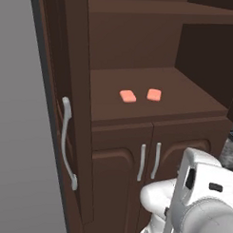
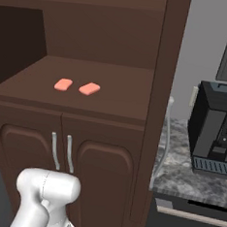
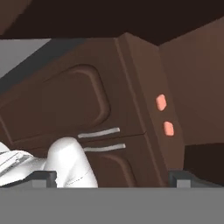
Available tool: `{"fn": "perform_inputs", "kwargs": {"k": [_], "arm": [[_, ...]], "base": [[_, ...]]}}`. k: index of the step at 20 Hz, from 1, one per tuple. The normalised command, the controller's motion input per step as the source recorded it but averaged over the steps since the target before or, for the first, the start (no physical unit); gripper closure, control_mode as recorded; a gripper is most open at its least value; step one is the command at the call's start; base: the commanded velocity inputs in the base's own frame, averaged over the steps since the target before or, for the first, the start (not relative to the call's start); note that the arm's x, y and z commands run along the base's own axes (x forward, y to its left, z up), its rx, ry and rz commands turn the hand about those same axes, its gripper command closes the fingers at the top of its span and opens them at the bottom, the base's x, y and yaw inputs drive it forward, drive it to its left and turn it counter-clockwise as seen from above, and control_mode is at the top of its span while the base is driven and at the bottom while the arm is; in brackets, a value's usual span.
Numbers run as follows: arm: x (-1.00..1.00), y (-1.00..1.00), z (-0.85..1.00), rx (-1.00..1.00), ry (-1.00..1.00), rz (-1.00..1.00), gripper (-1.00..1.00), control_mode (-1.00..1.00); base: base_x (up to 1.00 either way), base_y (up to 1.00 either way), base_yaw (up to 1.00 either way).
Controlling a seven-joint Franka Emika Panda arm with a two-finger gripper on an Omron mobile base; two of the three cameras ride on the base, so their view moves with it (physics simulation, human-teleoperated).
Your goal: Pick up the bar soap and bar soap from the sink, and place them back in the cabinet, and close the cabinet doors.
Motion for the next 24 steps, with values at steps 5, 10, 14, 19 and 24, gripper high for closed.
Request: {"fn": "perform_inputs", "kwargs": {"k": [5, 10, 14, 19, 24], "arm": [[0.00, 0.35, 0.00, -0.13, -0.07, 0.07, -1.00, -1.00], [0.00, 0.44, 0.00, -0.12, -0.06, 0.08, -1.00, -1.00], [0.00, 0.44, 0.00, -0.12, -0.03, 0.08, -1.00, -1.00], [0.00, 0.39, 0.00, -0.12, 0.00, 0.09, -1.00, -1.00], [0.00, 0.33, 0.00, -0.13, 0.00, 0.12, -1.00, -1.00]], "base": [[0.00, 0.00, 0.00], [0.00, 0.00, 0.00], [0.00, 0.00, 0.00], [0.00, 0.00, 0.00], [0.00, 0.00, 0.00]]}}
